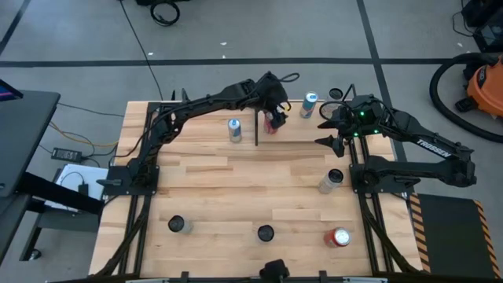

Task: Place canned beverage on shelf
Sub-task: Put the left red soda can on the shelf

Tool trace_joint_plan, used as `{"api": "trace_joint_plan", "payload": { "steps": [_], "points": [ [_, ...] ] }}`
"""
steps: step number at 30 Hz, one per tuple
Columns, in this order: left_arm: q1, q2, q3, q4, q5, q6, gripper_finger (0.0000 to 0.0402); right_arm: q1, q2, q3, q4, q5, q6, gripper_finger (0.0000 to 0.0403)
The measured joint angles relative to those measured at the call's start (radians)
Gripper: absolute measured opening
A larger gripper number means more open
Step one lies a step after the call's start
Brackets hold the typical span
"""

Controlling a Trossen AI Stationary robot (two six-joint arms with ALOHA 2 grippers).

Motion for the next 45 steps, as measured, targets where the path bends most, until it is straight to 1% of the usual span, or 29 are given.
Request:
{"api": "trace_joint_plan", "payload": {
  "steps": [7, 11, 13, 15, 18, 22, 26, 29, 34, 36, 38, 43, 45],
  "points": [
    [0.009, -0.004, 0.066, -0.009, -0.001, -0.075, 0.0357, 0.000, 0.015, 0.000, 0.025, 0.005, -0.038, 0.0305],
    [0.008, -0.004, 0.157, -0.057, 0.008, -0.104, 0.0357, 0.000, 0.042, 0.000, 0.054, 0.011, -0.037, 0.0305],
    [0.008, -0.004, 0.209, -0.101, 0.037, -0.106, 0.0357, 0.000, 0.060, 0.000, 0.092, 0.007, -0.032, 0.0305],
    [0.004, -0.030, 0.193, -0.068, 0.071, -0.106, 0.0357, 0.000, 0.077, 0.000, 0.126, 0.004, -0.036, 0.0305],
    [0.007, -0.072, 0.191, -0.093, 0.107, -0.100, 0.0357, 0.000, 0.105, 0.000, 0.166, 0.004, -0.034, 0.0305],
    [0.012, -0.126, 0.194, -0.142, 0.117, -0.092, 0.0357, 0.000, 0.149, 0.000, 0.213, 0.002, -0.033, 0.0305],
    [0.018, -0.173, 0.193, -0.164, 0.131, -0.080, 0.0357, 0.011, 0.187, 0.000, 0.270, 0.000, -0.086, 0.0311],
    [0.021, -0.202, 0.194, -0.176, 0.146, -0.083, 0.0357, 0.012, 0.214, 0.000, 0.331, -0.004, -0.091, 0.0329],
    [0.023, -0.243, 0.193, -0.201, 0.164, -0.082, 0.0357, 0.009, 0.260, 0.000, 0.415, -0.008, -0.128, 0.0383],
    [0.024, -0.259, 0.193, -0.204, 0.169, -0.082, 0.0357, 0.009, 0.278, 0.000, 0.458, -0.005, -0.143, 0.0395],
    [0.024, -0.274, 0.193, -0.213, 0.170, -0.081, 0.0357, 0.009, 0.299, 0.000, 0.509, -0.001, -0.156, 0.0394],
    [0.031, -0.319, 0.193, -0.234, 0.173, -0.093, 0.0357, 0.009, 0.375, 0.000, 0.609, 0.000, -0.297, 0.0380],
    [0.036, -0.336, 0.193, -0.249, 0.177, -0.107, 0.0357, 0.006, 0.418, 0.000, 0.642, 0.005, -0.328, 0.0378]
  ]
}}
